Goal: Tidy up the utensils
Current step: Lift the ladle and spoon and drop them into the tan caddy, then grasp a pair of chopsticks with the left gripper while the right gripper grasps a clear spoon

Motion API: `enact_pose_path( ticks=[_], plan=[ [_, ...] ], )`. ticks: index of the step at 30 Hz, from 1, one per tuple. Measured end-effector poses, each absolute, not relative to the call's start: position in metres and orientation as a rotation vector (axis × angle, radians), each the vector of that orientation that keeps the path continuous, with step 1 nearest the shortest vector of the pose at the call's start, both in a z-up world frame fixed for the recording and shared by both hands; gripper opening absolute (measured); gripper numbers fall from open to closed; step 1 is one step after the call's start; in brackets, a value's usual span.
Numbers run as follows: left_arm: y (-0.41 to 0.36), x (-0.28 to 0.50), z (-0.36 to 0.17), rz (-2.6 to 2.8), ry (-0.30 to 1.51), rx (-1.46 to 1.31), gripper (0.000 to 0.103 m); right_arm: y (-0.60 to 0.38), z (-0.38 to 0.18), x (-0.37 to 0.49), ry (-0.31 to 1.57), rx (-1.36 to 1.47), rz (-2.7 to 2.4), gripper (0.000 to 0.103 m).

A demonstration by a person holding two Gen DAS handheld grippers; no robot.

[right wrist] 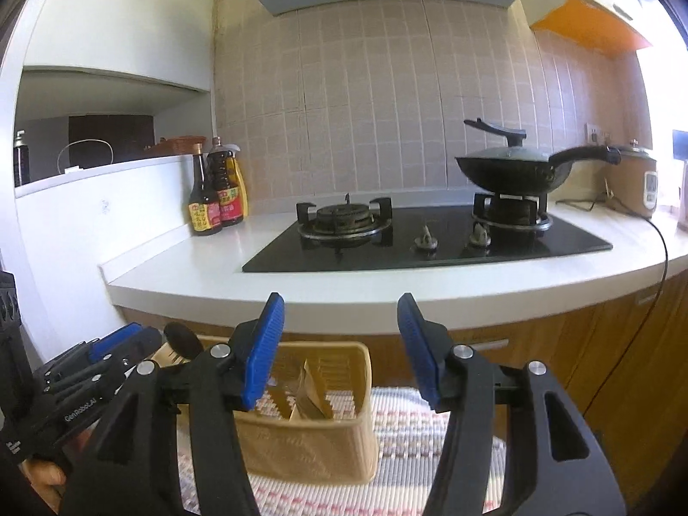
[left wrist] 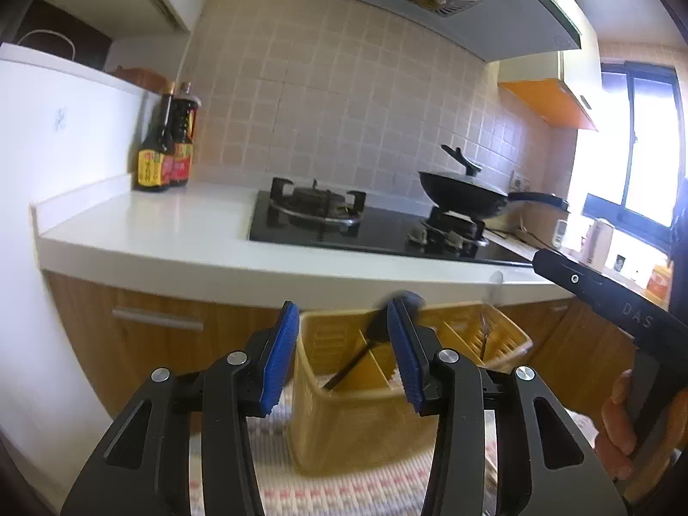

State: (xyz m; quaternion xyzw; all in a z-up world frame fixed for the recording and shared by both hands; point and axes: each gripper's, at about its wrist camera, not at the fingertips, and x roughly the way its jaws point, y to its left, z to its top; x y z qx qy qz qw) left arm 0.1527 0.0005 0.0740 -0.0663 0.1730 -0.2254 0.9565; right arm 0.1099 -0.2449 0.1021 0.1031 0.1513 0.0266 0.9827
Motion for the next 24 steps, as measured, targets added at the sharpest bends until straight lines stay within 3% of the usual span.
enact_pose_path(
  ticks=[10,14,24],
  plan=[
    [-0.001,0.092,0.097,-0.515,0.578,0.007,0.047,-0.250,0.126,0.057,0.502,0.204,0.089,0.051],
    [-0.003,0.092,0.076,-0.537,0.823,0.024,0.047,-0.255,0.123,0.050,0.640,0.226,0.116,0.051],
    [0.004,0.086,-0.005,-0.536,1.123,0.028,0.043,-0.252,0.058,0.056,0.998,0.235,0.197,0.049]
  ],
)
